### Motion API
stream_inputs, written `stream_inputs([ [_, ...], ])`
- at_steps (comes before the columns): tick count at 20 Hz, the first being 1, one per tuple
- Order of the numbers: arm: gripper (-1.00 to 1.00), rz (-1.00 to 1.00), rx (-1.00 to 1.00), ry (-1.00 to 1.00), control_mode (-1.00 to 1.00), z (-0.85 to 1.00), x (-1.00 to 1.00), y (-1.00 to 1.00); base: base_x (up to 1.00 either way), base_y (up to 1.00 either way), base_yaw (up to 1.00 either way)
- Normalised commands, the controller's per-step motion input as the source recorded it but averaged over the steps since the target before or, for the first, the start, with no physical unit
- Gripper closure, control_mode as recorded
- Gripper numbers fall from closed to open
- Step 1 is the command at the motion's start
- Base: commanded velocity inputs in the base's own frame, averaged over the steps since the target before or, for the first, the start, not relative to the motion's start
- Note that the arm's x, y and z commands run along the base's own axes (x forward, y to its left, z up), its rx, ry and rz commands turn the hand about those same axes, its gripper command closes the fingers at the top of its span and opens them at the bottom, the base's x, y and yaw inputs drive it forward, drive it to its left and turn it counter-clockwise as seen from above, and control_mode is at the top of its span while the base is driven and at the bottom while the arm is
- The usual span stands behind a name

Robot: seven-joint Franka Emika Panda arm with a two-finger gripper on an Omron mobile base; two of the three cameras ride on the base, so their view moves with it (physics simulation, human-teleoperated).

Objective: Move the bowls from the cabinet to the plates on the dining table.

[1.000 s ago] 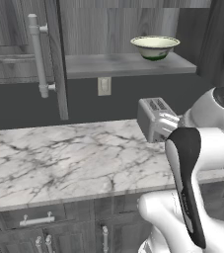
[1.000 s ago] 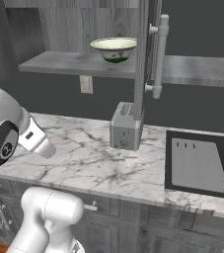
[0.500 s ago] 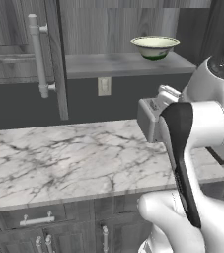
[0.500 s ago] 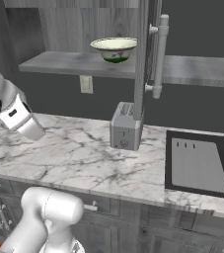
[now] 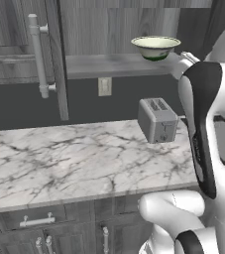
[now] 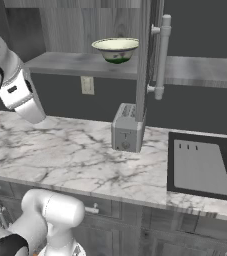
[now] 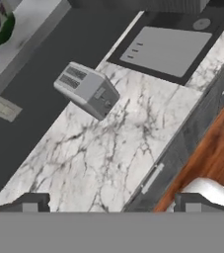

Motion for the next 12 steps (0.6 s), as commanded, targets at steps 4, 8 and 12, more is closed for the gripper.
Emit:
stream_inputs([
  [4,-1.0,-0.04,0.1,-0.07,-1.0,0.44,-0.14,-0.28,0.0,0.0,0.0],
  [8,-1.0,-0.02,0.04,-0.08,-1.0,0.32,-0.1,-0.16,0.0,0.0,0.0],
  [12,-1.0,0.0,0.0,-0.06,-1.0,0.05,-0.01,0.0,0.0,0.0,0.0],
])
